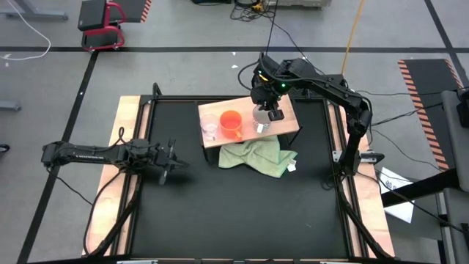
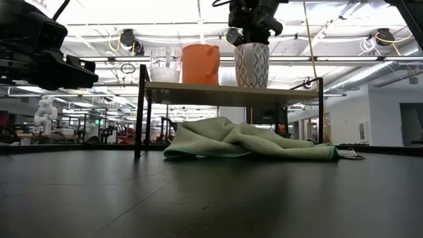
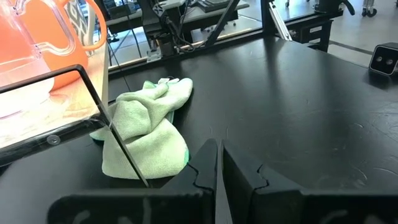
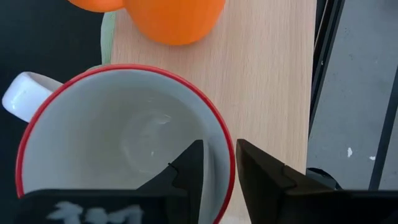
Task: Stack small to large cups/mugs on shelf
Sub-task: Put white cup on the shelf, then return to Home Position
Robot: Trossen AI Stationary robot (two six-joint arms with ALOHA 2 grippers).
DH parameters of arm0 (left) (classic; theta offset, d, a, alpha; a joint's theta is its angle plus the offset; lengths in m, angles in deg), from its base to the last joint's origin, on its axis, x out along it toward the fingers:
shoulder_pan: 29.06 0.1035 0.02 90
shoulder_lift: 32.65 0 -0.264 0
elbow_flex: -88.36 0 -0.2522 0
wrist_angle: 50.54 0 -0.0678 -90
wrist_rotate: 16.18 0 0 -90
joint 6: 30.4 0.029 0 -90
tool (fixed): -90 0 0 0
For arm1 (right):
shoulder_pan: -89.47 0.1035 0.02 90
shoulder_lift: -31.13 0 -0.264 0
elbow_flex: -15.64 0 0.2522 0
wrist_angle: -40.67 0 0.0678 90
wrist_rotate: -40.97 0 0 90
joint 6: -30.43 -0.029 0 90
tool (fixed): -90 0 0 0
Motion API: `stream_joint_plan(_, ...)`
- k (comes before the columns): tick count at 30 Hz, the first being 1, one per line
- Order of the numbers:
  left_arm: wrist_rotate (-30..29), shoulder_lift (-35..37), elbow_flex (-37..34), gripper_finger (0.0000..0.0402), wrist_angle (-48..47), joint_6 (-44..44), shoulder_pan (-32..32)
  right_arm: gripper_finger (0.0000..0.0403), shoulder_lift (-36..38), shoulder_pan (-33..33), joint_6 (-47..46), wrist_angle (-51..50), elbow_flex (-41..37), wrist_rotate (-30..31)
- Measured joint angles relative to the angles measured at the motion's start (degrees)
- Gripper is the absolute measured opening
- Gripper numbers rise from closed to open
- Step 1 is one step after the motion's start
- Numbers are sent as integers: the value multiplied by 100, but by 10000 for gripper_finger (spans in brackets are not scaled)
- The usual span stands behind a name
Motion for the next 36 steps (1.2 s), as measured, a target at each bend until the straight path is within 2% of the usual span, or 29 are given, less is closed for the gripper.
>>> stream_joint_plan(18,0,0,0,26,2,-20,0,94,9,83,-91,-83,4,-20)
stream_joint_plan(28,0,1,0,26,4,0,0,150,11,76,-194,-21,19,-15)
stream_joint_plan(36,0,-1,0,26,4,2,-1,171,16,76,-255,-208,563,-9)
